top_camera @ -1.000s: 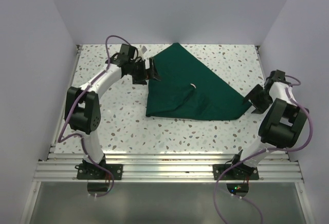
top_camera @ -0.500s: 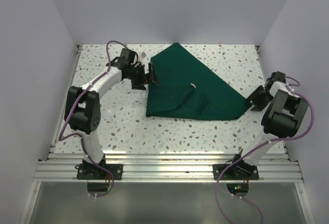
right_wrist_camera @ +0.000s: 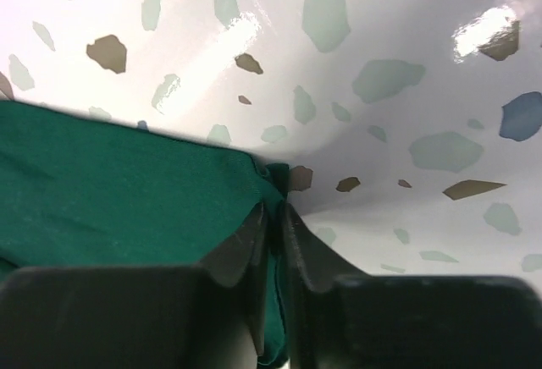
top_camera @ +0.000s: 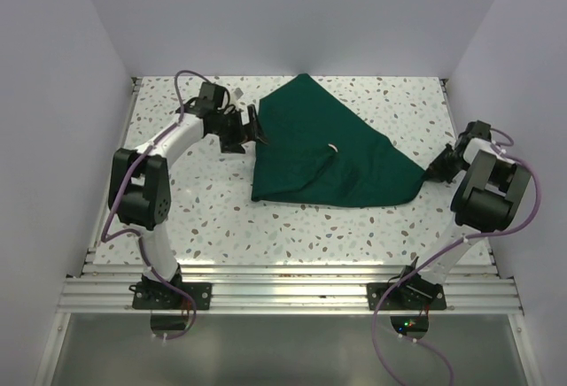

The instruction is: Prepare the surgical pack

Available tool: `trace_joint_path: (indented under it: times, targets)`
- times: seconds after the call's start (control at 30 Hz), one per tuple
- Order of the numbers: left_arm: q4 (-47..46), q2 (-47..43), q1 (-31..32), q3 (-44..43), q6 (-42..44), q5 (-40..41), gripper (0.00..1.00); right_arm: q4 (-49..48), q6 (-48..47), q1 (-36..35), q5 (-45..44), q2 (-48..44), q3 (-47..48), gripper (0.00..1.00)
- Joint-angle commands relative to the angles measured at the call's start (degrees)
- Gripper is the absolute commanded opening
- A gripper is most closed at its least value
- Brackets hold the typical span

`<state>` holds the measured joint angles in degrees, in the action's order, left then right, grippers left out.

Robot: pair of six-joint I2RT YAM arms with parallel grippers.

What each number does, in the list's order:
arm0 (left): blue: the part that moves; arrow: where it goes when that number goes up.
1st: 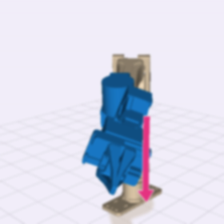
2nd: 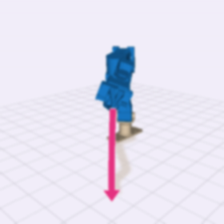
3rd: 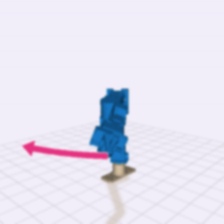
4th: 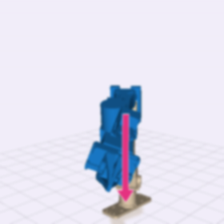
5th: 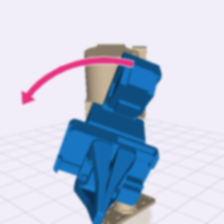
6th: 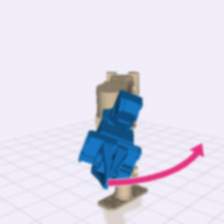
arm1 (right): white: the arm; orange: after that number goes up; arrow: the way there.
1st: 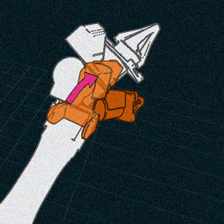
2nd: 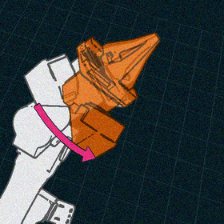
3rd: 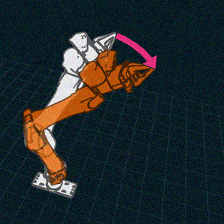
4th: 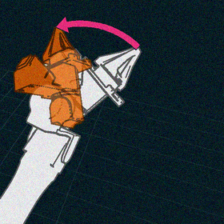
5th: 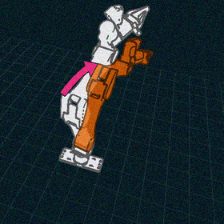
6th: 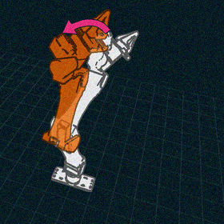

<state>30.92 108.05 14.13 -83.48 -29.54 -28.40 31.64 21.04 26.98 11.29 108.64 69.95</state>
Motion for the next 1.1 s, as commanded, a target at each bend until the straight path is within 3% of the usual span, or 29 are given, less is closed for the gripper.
trace_joint_path:
  times: [0.0,0.1,0.37,0.63,0.9,1.07]
  targets:
    - [-0.60,-0.82,-1.65,0.25,-0.70,-1.22,0.98,-1.49,-0.65,-1.32,1.01,3.16,-0.70,0.10]
    - [0.63,-0.74,-2.35,0.25,-0.52,0.09,0.98,0.00,0.05,-2.19,1.37,0.45,0.44,0.00]
    - [5.12,-0.38,-6.21,0.34,-1.05,3.97,0.98,9.12,0.76,-7.90,2.95,-9.13,8.08,0.00]
    - [6.88,0.75,-7.63,0.69,0.18,5.02,0.99,15.56,1.90,-22.22,3.47,-14.42,19.16,0.00]
    - [8.72,6.12,-7.63,-0.45,2.03,4.06,0.99,11.78,7.52,-39.70,4.79,-11.53,26.44,0.00]
    - [7.84,7.96,-6.93,0.25,1.42,4.32,0.95,11.52,8.05,-48.15,2.34,-4.06,34.97,0.00]
